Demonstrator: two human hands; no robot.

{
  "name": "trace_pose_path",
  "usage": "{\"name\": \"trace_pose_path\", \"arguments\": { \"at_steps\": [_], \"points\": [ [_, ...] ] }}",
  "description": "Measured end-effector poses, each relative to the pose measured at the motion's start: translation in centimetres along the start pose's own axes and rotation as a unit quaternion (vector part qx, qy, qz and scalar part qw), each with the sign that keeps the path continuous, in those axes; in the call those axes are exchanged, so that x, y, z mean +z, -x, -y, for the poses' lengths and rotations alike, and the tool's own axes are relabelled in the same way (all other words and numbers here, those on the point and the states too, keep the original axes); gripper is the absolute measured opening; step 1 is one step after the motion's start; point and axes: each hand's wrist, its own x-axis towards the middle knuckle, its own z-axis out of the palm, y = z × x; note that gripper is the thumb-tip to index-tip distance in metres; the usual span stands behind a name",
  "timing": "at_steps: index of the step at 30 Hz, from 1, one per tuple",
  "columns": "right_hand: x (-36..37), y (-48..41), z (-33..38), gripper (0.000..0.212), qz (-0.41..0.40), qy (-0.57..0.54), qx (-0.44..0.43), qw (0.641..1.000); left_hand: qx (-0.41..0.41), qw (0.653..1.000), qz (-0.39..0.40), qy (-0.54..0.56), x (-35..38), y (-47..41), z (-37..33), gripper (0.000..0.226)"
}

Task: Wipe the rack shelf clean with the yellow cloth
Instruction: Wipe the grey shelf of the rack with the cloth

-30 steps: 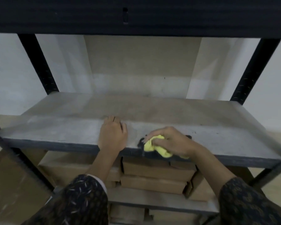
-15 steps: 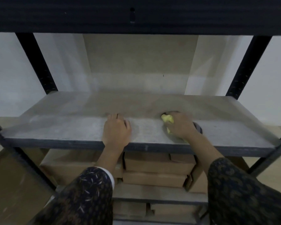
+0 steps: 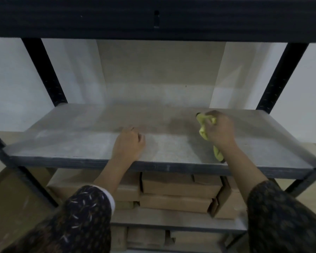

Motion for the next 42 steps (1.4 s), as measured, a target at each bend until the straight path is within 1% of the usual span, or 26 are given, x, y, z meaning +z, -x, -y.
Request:
{"name": "trace_pose_path", "arguments": {
  "at_steps": [1, 2, 3, 4, 5, 8, 11, 13, 16, 19, 21, 25, 30, 33, 37, 39, 42],
  "points": [
    [0.5, -1.3, -0.7, 0.040, 0.019, 0.041, 0.023, 0.999, 0.012, 1.000, -0.017, 0.002, -0.2, -0.1, 0.7, 0.022],
    [1.3, -2.1, -1.4, 0.051, 0.069, 0.099, 0.058, 0.991, 0.023, 0.999, -0.032, -0.007, -0.3, -0.1, 1.5, 0.020],
    [2.3, -2.5, -1.9, 0.063, 0.120, 0.158, 0.092, 0.976, 0.028, 0.998, -0.043, -0.021, -0.3, -0.1, 2.2, 0.019],
    [3.5, -2.9, -2.3, 0.070, 0.142, 0.204, 0.110, 0.962, 0.026, 0.998, -0.044, -0.030, -0.1, 0.1, 2.6, 0.019],
    [4.6, -3.4, -2.5, 0.072, 0.141, 0.233, 0.115, 0.955, 0.022, 0.999, -0.038, -0.030, 0.1, 0.2, 2.7, 0.020],
    [7.1, -5.8, -2.1, 0.069, 0.121, 0.268, 0.105, 0.950, -0.004, 1.000, -0.031, -0.001, 0.6, 0.3, 2.3, 0.023],
    [9.1, -8.6, -1.5, 0.061, 0.106, 0.252, 0.062, 0.960, -0.012, 0.999, -0.048, 0.011, 0.6, 0.4, 2.4, 0.025],
    [10.4, -10.3, -1.1, 0.057, 0.117, 0.248, 0.040, 0.961, -0.014, 0.998, -0.055, 0.016, 0.7, 0.4, 2.6, 0.024],
    [11.6, -12.7, -0.5, 0.056, 0.155, 0.252, 0.017, 0.955, -0.004, 0.998, -0.063, 0.023, 0.9, 0.3, 2.6, 0.023],
    [12.4, -14.1, 0.3, 0.046, 0.182, 0.260, -0.028, 0.948, -0.008, 0.997, -0.074, 0.027, 1.0, 0.3, 2.4, 0.023],
    [13.1, -14.1, 1.1, 0.041, 0.193, 0.229, -0.057, 0.952, -0.011, 0.997, -0.074, 0.026, 1.1, 0.2, 2.3, 0.023],
    [13.3, -12.9, 2.0, 0.036, 0.219, 0.119, -0.105, 0.963, -0.009, 0.997, -0.075, 0.020, 1.2, 0.2, 2.4, 0.026],
    [12.2, -9.6, 3.2, 0.036, 0.276, 0.046, -0.164, 0.946, -0.001, 0.997, -0.075, 0.017, 1.2, 0.1, 2.3, 0.026],
    [11.9, -6.9, 4.1, 0.034, 0.304, 0.025, -0.174, 0.936, 0.000, 0.997, -0.080, 0.023, 1.1, 0.1, 2.4, 0.020],
    [10.1, -3.2, 4.4, 0.027, 0.351, -0.008, -0.176, 0.920, -0.019, 0.996, -0.077, 0.038, 1.1, 0.1, 2.5, 0.022],
    [9.1, -1.2, 4.3, 0.021, 0.369, -0.054, -0.163, 0.913, -0.037, 0.995, -0.076, 0.048, 1.0, 0.1, 2.6, 0.024],
    [7.0, 1.9, 4.6, 0.020, 0.400, -0.105, -0.138, 0.900, -0.044, 0.994, -0.081, 0.058, 0.8, 0.1, 2.6, 0.024]
  ]
}}
